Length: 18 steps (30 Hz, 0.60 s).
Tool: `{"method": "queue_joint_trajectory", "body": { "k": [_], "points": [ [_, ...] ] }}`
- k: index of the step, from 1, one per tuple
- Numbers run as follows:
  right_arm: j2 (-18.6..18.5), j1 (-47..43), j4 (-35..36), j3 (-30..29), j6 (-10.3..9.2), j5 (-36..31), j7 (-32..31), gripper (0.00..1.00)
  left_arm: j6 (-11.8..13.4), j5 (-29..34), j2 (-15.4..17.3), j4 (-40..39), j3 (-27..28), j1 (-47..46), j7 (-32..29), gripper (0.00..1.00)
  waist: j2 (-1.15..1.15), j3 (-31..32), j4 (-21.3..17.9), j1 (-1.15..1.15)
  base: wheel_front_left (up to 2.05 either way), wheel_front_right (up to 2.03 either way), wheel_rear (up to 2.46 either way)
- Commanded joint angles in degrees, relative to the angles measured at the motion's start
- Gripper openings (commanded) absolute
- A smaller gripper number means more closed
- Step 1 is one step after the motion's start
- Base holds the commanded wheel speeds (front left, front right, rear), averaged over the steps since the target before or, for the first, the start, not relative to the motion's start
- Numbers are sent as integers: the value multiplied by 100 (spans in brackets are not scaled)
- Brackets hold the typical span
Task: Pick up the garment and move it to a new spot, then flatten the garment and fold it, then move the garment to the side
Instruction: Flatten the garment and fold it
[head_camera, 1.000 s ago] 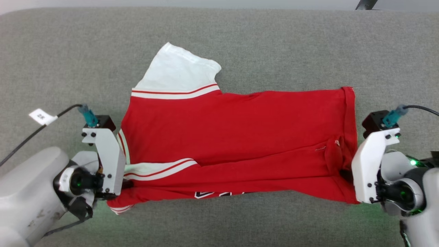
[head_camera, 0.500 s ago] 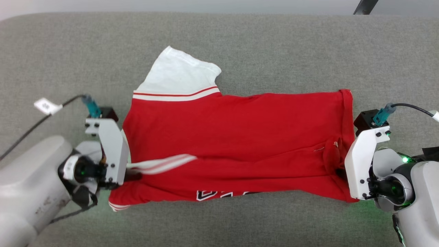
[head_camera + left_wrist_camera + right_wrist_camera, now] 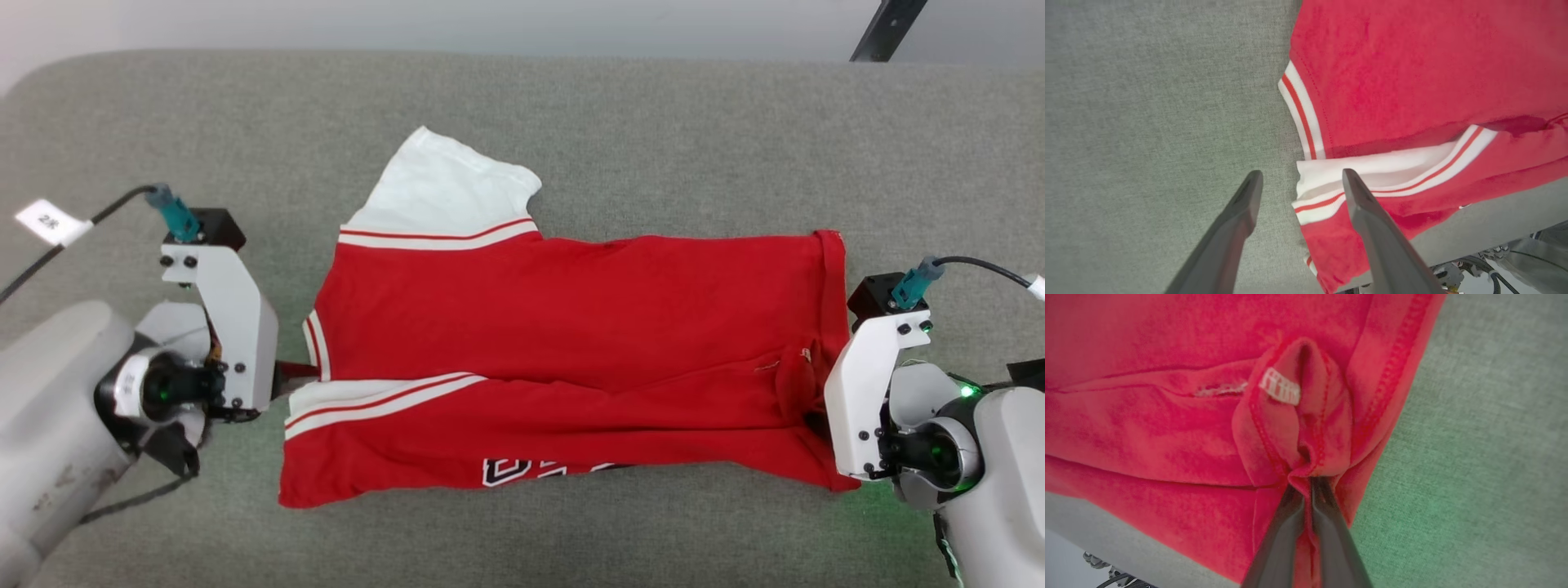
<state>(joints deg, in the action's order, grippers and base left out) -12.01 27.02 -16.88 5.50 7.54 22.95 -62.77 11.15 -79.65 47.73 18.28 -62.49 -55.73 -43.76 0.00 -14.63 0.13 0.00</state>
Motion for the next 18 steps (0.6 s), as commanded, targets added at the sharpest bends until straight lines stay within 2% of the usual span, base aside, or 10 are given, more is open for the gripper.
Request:
{"method": "queue_joint_trajectory", "body": {
  "k": [1, 2, 9, 18],
  "points": [
    [37, 8, -131, -42, -11, -101, 114, 91, 1, 27, 19, -52, 10, 109, 89, 100, 0, 77, 18, 0, 0, 0, 0],
    [42, 18, -191, -74, -11, -151, 145, 100, -24, 42, 14, -75, 19, 149, 177, 100, 0, 116, 23, 0, 0, 0, 0],
    [66, 30, -284, -173, -10, -223, 137, 100, -148, 198, -58, -130, 60, 470, 885, 100, 0, 469, 28, 0, 0, 0, 0],
    [-109, -365, 462, -359, -9, 7, 411, 100, -365, 280, -143, -112, 176, 875, 1764, 100, 0, 954, 1, 0, 0, 0, 0]
  ]
}}
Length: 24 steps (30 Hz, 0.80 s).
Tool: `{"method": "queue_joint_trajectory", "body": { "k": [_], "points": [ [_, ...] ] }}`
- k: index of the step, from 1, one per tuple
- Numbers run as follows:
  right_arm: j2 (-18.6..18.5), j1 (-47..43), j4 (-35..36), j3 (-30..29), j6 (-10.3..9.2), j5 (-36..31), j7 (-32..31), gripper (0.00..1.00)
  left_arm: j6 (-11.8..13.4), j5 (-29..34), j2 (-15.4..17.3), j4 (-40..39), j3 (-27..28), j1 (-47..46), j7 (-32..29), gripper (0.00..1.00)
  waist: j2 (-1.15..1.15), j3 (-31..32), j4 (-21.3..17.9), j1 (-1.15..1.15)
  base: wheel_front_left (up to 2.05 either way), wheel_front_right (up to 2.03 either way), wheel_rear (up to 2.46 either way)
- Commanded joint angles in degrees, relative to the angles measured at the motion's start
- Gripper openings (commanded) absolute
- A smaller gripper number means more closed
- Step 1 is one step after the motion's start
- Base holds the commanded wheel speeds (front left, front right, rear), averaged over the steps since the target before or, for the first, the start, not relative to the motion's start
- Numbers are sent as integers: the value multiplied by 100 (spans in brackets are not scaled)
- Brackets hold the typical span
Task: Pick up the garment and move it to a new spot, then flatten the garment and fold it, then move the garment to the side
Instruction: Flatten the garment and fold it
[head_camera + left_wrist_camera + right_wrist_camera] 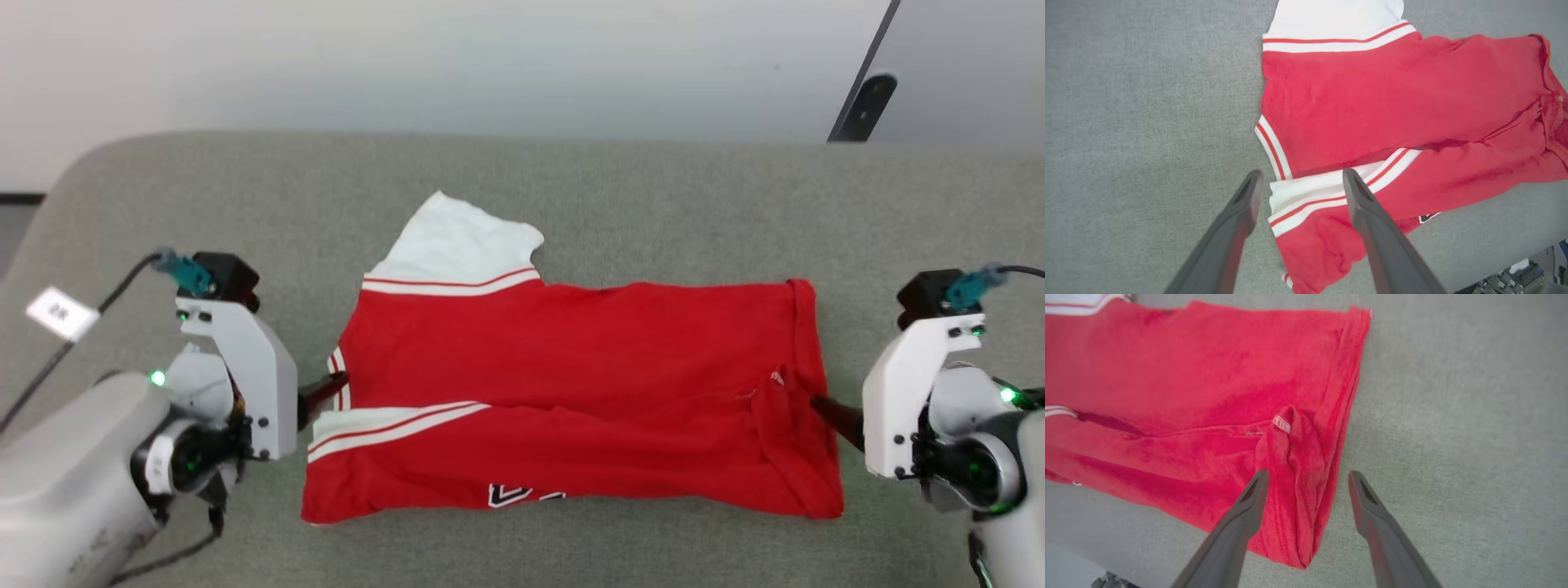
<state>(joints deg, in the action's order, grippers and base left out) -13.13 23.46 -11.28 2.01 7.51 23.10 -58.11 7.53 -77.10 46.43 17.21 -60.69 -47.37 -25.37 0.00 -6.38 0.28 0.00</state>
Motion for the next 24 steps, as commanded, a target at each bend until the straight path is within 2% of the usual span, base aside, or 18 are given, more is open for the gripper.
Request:
{"method": "queue_joint_trajectory", "body": {
  "k": [1, 4, 7, 14, 17, 21, 24],
  "points": [
    [-8, -81, 75, -8, -5, 45, 84, 100, -39, 44, -16, -8, 21, 94, 56, 100, 0, 176, -19, 0, 0, 0, 0],
    [-80, -359, 525, 7, -5, 68, 626, 100, -139, 81, -28, 1, 71, 261, 450, 100, 0, 318, -35, 0, 0, 0, 0],
    [-115, -647, 934, 64, -5, 21, 1461, 100, -259, 219, -21, -8, 105, 411, 901, 100, 0, 428, -51, 0, 0, 0, 0],
    [-283, -1302, 1622, 307, -5, -546, 4127, 100, -420, 479, -72, 10, 199, 504, 1668, 100, 0, 447, -70, 0, 0, 0, 0],
    [-183, -1563, 1669, 261, -6, -820, 5112, 100, -506, 642, -63, 43, 231, 345, 1838, 100, 0, 343, -123, 0, 0, 0, 0],
    [-12, -1747, 1670, 319, -6, -1101, 5992, 100, -583, 852, -48, 139, 313, 28, 2015, 100, 0, 105, -287, 0, 0, 0, 0],
    [193, -1735, 1643, 338, -6, -1180, 6366, 100, -657, 907, -18, 271, 402, -330, 1909, 100, 0, -183, -493, 0, 0, 0, 0]
  ]
}}
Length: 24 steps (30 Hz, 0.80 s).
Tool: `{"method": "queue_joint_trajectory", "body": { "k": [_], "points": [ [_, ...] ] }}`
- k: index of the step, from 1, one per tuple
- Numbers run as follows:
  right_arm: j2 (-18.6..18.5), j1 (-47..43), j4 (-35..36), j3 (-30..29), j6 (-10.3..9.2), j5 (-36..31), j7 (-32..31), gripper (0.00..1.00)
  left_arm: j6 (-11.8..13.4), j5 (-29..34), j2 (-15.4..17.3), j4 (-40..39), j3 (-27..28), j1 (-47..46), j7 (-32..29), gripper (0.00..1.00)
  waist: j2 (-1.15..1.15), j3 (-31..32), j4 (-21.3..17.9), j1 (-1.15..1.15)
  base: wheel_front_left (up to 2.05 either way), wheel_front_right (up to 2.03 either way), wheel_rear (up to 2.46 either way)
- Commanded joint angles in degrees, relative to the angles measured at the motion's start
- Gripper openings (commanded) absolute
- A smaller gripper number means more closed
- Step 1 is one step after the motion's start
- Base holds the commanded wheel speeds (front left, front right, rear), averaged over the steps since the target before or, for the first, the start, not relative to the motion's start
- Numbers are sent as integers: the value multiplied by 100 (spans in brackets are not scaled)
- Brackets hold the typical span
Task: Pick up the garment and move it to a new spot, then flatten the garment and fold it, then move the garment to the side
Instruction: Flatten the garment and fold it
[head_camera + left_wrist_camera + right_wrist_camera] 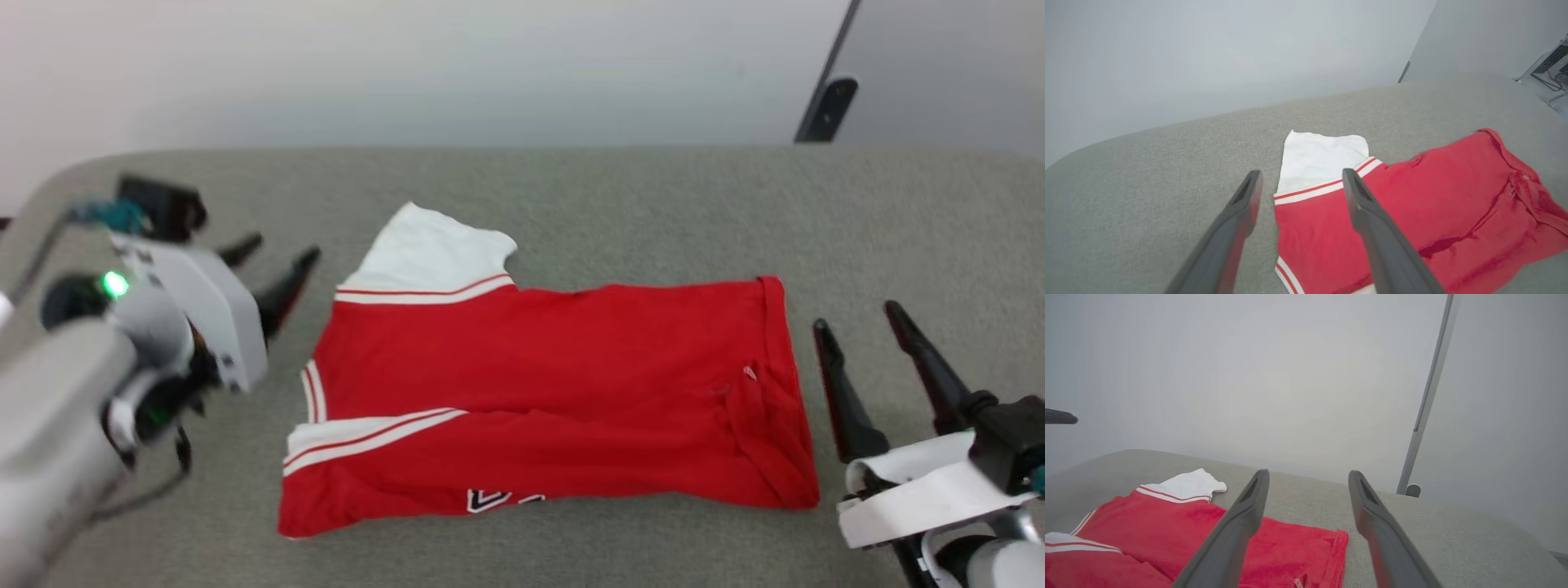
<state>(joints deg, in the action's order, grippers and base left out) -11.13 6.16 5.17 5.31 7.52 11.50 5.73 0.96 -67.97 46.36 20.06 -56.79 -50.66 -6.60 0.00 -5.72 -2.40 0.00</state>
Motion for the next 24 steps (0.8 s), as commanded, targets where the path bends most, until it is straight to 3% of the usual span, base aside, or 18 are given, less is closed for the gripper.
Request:
{"method": "queue_joint_trajectory", "body": {
  "k": [1, 16, 24],
  "points": [
    [20, 33, -23, 1, -8, -50, 55, 100, -41, 21, -20, 28, 22, -135, -47, 100, 0, -345, -287, 0, 0, 0, 0],
    [464, 691, -241, 269, -8, -158, 603, 100, -659, 224, 477, 773, -209, -2336, -2715, 100, 0, -2072, -1449, 0, 0, 0, 0],
    [632, 788, -423, 313, -8, -127, 800, 100, -766, 260, 455, 1215, -351, -2941, -3528, 100, 0, -2487, -1754, 0, 0, 0, 0]
  ]
}}
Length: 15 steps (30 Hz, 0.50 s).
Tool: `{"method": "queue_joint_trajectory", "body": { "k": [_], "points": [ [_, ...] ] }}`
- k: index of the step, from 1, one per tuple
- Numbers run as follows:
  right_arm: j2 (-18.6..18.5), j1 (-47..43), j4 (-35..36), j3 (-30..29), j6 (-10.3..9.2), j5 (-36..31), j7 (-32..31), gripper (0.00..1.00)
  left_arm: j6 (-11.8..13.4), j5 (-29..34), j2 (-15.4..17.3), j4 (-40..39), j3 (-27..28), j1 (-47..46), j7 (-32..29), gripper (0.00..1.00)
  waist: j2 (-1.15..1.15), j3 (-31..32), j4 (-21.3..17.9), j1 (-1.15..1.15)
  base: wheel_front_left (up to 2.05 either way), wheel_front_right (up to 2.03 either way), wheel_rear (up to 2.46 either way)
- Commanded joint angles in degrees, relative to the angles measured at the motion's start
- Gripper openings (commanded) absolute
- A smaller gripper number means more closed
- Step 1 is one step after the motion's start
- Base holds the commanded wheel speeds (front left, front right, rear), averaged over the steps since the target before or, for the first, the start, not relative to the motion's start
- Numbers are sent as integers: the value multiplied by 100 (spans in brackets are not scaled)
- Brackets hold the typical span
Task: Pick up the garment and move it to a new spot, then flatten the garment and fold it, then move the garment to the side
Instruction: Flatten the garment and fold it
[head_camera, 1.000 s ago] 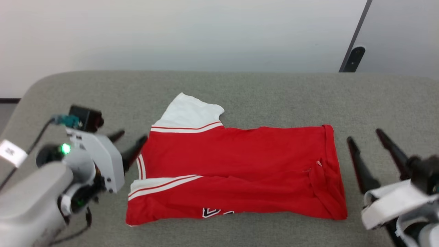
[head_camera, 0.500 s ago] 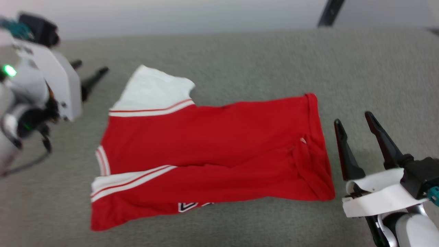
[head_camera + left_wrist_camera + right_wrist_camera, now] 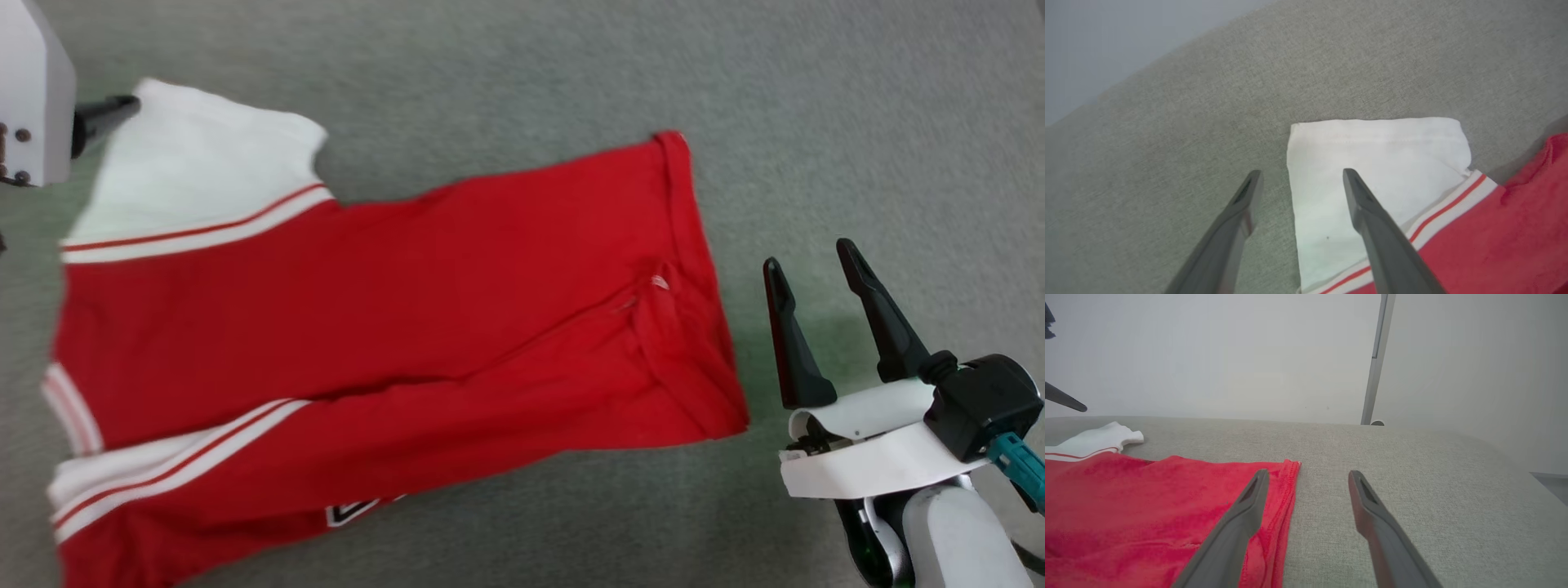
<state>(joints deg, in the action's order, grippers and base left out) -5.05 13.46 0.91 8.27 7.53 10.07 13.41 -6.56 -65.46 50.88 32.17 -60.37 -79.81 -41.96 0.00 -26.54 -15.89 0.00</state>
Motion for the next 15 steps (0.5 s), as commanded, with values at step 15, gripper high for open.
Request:
{"method": "queue_joint_trajectory", "body": {
  "k": [15],
  "points": [
    [164, 184, -203, 56, -9, 149, 136, 100, 43, 152, 93, 715, -340, -75, -618, 100, 0, -627, -608, 0, 0, 0, 0]
  ]
}}
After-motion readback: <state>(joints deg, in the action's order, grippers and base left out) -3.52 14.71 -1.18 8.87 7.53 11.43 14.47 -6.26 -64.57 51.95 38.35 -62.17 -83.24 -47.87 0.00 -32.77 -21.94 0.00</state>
